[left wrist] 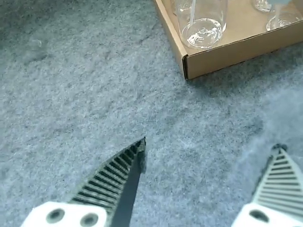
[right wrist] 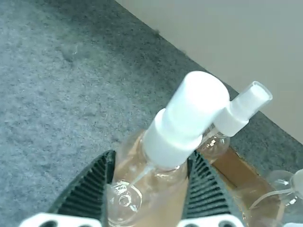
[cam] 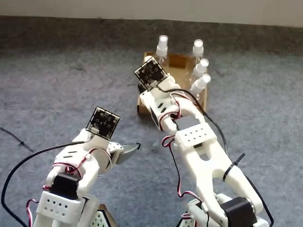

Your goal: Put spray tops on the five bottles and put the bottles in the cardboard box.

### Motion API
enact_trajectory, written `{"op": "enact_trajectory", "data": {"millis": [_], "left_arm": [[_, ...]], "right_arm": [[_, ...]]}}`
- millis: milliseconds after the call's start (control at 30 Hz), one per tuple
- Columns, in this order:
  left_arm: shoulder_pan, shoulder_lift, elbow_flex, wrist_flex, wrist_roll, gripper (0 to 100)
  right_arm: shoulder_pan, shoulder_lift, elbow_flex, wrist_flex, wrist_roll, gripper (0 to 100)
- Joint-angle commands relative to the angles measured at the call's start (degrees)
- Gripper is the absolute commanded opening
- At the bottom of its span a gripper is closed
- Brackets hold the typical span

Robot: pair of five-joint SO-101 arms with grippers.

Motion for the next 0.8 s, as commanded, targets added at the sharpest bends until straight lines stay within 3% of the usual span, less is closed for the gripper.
{"op": "enact_trajectory", "data": {"millis": [0,767], "left_arm": [[-4.6,-0.6,-0.5,-4.1,-0.4,36],[-4.9,-0.6,-0.3,-4.5,-0.4,36]], "right_arm": [[0.4,-0.1,-4.5,-0.7,0.5,0.4],[3.3,14.8,-11.5,-0.6,0.4,0.4]]}}
